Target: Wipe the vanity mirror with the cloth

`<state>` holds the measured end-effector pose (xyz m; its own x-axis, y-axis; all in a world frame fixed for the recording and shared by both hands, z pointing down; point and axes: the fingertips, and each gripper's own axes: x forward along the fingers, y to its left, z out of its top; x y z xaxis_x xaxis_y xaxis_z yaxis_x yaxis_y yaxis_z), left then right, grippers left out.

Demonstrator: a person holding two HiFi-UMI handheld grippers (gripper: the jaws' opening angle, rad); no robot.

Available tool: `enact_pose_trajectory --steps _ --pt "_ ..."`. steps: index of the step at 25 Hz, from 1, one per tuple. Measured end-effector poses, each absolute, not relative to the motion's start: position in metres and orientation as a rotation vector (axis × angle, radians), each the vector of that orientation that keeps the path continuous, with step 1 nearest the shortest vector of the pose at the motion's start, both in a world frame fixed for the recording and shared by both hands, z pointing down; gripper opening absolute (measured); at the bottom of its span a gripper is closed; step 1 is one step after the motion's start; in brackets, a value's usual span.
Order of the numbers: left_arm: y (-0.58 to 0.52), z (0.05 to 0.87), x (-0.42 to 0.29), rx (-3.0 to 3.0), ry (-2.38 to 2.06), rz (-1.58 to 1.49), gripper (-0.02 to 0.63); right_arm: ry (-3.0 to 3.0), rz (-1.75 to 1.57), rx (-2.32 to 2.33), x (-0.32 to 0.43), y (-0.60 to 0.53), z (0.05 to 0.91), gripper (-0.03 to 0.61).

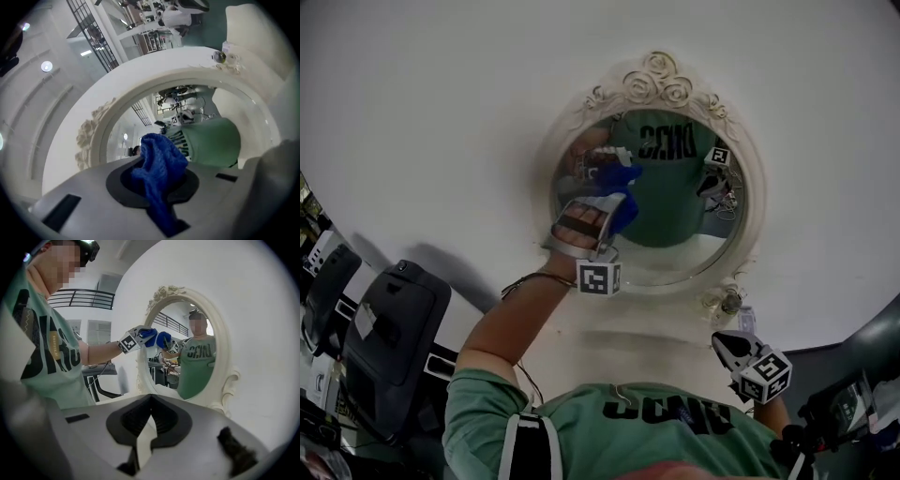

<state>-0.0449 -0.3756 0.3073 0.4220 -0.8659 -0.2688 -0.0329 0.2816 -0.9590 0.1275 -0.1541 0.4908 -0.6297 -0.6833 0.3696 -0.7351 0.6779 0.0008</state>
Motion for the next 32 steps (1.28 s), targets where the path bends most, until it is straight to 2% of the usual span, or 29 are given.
enact_pose_trajectory --steps 3,9,17,23,32 --pt "-0.386 0.314 -0.105 -1.107 1.046 -0.794 0.052 -2.571 0.19 1.059 0.105 -0.16 0.488 0.011" --pt "-0.417 0.345 -0.172 -1.099 1.087 -0.939 0.054 -2.578 0.178 0.997 0.078 -0.168 0.489 0.011" --pt "-0.424 0.345 -0.17 -1.114 1.098 -0.919 0.052 -2.563 0.184 1.019 0.083 -0.17 0.488 0.011" --pt "-0.417 0.341 -0.101 -1.136 1.03 -0.851 0.052 -2.555 0.211 1.068 0.1 -0.169 0.496 0.011" --pt "-0.379 0.332 0.111 -1.191 0.863 -0.629 0.052 -2.501 0.276 1.242 0.167 -0.142 0.507 0.011"
